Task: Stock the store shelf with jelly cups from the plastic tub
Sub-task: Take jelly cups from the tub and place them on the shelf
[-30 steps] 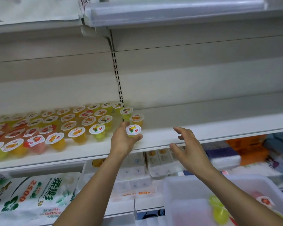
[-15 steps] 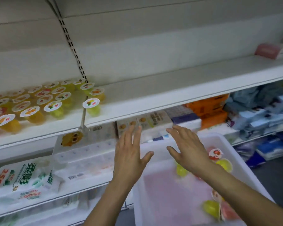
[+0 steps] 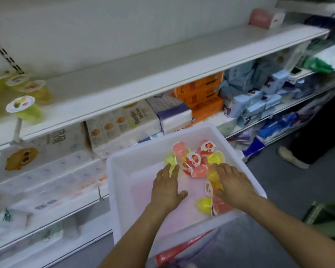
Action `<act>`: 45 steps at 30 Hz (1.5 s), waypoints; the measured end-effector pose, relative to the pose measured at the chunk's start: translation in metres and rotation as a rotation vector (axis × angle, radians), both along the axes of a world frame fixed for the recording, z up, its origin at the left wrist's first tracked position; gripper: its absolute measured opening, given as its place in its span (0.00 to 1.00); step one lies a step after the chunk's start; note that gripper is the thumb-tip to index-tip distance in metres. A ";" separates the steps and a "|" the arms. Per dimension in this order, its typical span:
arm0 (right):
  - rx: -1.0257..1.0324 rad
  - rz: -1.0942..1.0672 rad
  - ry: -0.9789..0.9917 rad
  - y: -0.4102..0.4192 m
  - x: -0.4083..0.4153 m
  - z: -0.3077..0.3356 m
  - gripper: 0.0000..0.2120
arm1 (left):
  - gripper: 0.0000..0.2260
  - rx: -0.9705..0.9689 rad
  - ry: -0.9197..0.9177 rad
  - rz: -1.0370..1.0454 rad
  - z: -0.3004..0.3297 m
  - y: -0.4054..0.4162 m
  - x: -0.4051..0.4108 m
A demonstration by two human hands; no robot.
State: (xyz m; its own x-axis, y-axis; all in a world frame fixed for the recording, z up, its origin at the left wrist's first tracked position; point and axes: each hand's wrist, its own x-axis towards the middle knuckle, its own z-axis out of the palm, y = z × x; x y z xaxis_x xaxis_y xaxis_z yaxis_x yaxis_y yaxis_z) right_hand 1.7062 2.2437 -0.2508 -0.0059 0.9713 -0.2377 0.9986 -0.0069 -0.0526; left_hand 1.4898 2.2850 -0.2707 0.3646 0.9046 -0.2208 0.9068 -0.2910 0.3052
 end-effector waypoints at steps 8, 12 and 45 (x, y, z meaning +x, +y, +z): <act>-0.116 0.054 -0.110 0.009 0.012 -0.021 0.33 | 0.39 -0.090 0.213 -0.083 -0.035 0.037 0.019; -0.168 0.086 -0.297 0.017 0.004 -0.018 0.23 | 0.38 -0.003 0.270 -0.112 -0.048 0.040 0.025; -0.306 -0.068 1.592 0.154 -0.195 0.178 0.06 | 0.18 0.178 -0.777 0.597 0.179 0.040 -0.161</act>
